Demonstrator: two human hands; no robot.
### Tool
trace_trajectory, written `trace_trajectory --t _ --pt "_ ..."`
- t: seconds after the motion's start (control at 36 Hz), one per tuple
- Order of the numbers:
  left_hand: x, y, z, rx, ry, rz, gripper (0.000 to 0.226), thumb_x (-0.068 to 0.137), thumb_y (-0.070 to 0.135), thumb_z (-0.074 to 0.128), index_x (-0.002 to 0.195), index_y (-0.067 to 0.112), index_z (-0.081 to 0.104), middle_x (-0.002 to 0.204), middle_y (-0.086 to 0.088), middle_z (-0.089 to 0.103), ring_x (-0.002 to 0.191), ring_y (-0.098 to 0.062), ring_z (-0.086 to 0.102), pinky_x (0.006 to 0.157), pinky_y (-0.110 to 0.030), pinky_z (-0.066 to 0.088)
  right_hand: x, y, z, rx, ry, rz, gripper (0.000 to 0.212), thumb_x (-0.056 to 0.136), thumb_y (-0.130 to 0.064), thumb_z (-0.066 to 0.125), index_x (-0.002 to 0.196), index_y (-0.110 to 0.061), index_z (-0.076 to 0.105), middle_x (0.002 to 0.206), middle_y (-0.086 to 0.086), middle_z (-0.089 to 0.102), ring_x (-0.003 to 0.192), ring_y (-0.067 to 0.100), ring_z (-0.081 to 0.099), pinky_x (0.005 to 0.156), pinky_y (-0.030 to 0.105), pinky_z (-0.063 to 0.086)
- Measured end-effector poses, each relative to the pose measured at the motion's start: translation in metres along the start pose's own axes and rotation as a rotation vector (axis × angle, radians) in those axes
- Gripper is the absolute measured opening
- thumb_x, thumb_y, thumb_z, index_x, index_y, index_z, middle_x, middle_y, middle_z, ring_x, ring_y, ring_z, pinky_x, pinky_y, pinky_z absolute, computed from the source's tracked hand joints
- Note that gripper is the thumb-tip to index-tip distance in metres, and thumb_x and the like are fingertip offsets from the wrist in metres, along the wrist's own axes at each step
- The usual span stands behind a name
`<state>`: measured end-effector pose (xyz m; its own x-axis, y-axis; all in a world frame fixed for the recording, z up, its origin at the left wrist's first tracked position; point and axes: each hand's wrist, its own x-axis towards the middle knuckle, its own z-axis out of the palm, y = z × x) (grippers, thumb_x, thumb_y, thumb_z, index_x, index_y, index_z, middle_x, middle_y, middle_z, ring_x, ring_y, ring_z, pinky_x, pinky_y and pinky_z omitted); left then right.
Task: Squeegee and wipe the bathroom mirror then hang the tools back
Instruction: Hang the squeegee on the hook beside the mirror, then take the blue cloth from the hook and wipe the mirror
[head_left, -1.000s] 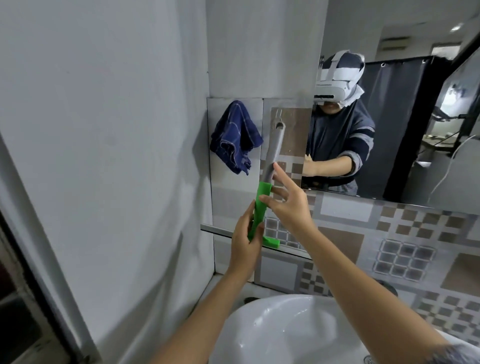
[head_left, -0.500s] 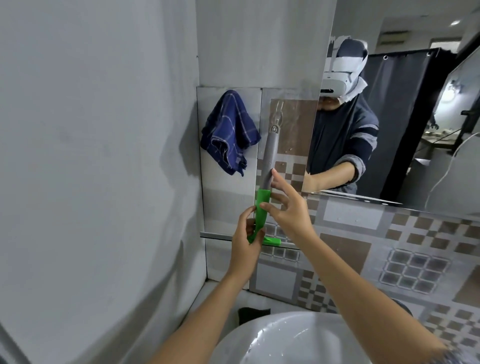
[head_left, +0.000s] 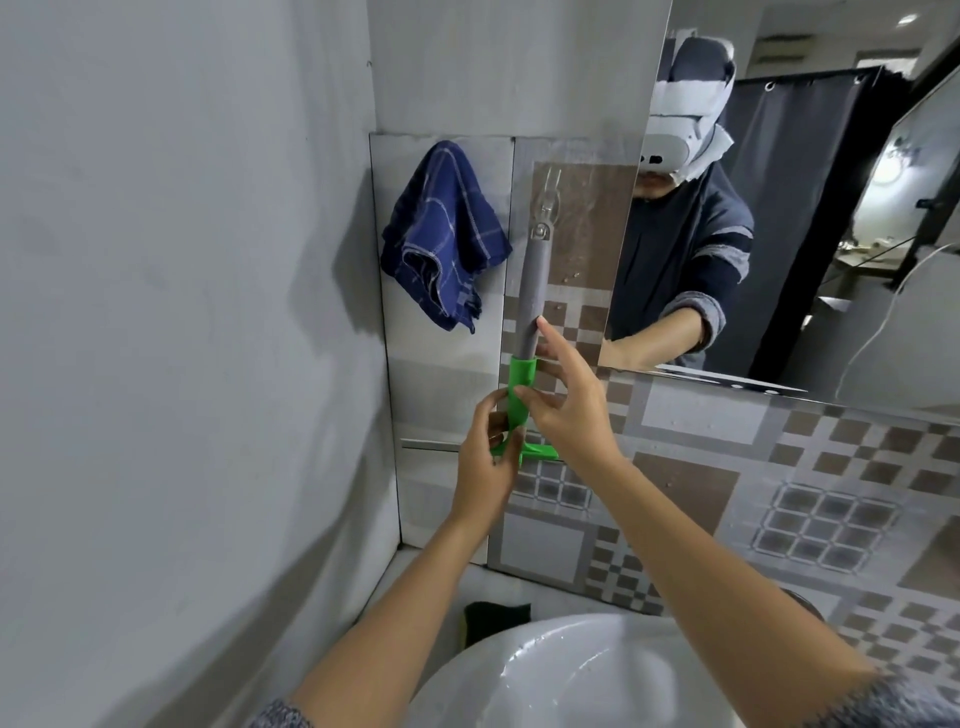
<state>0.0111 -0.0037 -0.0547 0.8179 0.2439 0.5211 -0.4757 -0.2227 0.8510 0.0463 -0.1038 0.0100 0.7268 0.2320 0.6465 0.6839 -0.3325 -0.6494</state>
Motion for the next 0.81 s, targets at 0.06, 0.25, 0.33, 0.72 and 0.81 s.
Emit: trace_trajectory --t 0.06,0.25,0.33,0.72,0.81 --pt "0.0 0.003 -0.002 0.027 -0.002 0.028 0.043 0.09 0.009 0.054 0.117 0.04 0.042 0.11 0.012 0.058 0.101 -0.001 0.058 0.088 -0.019 0.049 0.0 -0.002 0.0 -0.011 0.012 -0.01 0.073 0.081 -0.002 0.067 0.141 -0.024 0.031 0.124 -0.01 0.043 0.118 0.007 0.043 0.093 0.009 0.039" --pt "0.01 0.028 -0.028 0.161 0.065 0.166 0.024 0.094 0.017 0.047 0.118 0.018 0.053 0.11 0.003 0.06 0.099 0.002 0.055 0.083 -0.01 0.045 -0.002 -0.021 -0.005 -0.037 0.111 -0.035 0.06 0.084 -0.006 0.064 0.137 -0.02 0.04 0.122 0.0 0.045 0.115 0.013 0.046 0.1 0.029 0.045" --pt "0.019 0.053 -0.049 0.109 0.176 0.259 0.022 0.096 0.027 0.041 0.11 0.02 0.057 0.101 -0.002 0.063 0.093 -0.006 0.06 0.079 -0.019 0.049 0.002 -0.04 -0.01 -0.049 0.207 -0.056 0.048 0.086 -0.008 0.062 0.131 -0.015 0.047 0.121 0.003 0.045 0.111 0.015 0.046 0.099 0.035 0.045" --pt "0.129 0.138 -0.118 0.223 0.219 0.359 0.022 0.096 0.022 0.046 0.114 0.015 0.056 0.106 0.004 0.058 0.087 0.018 0.05 0.076 0.001 0.037 0.05 -0.112 0.02 0.048 0.23 -0.123 0.038 0.091 -0.026 0.054 0.127 -0.013 0.047 0.113 -0.008 0.043 0.103 0.002 0.044 0.087 0.007 0.036" --pt "0.155 0.144 -0.12 0.288 0.15 0.403 0.024 0.095 0.019 0.047 0.117 0.02 0.056 0.112 0.006 0.058 0.091 0.016 0.051 0.078 0.0 0.037 0.062 -0.113 0.032 0.064 0.245 -0.066 0.043 0.09 -0.034 0.055 0.128 -0.015 0.046 0.12 -0.004 0.046 0.108 0.005 0.044 0.084 0.002 0.031"
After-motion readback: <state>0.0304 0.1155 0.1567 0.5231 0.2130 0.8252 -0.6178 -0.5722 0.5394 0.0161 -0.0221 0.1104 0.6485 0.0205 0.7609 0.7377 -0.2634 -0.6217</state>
